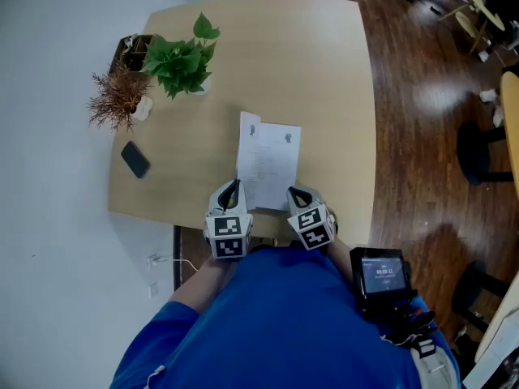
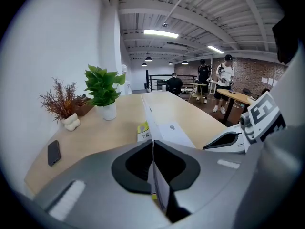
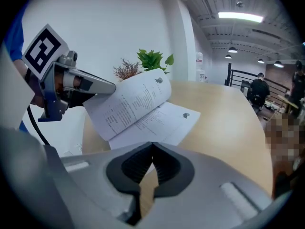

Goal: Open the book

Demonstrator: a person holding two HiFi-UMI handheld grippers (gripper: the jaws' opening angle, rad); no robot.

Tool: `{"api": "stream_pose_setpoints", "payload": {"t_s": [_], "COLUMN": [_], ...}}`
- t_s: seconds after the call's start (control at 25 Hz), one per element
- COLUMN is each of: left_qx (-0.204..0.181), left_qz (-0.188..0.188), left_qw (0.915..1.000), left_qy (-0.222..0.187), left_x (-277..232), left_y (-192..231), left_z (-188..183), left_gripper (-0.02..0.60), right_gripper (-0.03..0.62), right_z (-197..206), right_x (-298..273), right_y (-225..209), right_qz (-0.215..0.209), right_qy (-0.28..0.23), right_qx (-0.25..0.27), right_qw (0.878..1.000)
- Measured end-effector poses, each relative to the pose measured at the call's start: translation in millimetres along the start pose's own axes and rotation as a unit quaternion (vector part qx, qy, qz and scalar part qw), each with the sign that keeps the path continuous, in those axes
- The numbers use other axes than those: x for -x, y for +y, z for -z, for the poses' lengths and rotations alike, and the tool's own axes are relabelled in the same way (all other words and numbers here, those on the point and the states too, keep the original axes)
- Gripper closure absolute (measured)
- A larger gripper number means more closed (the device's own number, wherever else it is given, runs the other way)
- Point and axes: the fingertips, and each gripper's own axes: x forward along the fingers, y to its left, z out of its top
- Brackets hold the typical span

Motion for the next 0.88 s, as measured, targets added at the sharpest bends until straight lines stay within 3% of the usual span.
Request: {"api": "stream_pose_setpoints", "payload": {"t_s": [0.44,0.88], "left_qx": [0.015,0.022], "left_qz": [0.018,0.029], "left_qw": [0.9997,0.9994], "left_qy": [-0.007,-0.003], "left_x": [-1.7,-10.5], "left_y": [48.7,83.8], "left_z": [10.7,20.3], "left_gripper": [0.563,0.560], "right_gripper": [0.591,0.591], "right_z": [20.7,20.4], "right_x": [-23.2,-25.1], "right_y": [3.0,0.8], "right_qz": [0.048,0.078], "right_qy": [0.063,0.073], "right_qx": [-0.006,-0.012], "right_qw": [0.997,0.994]}}
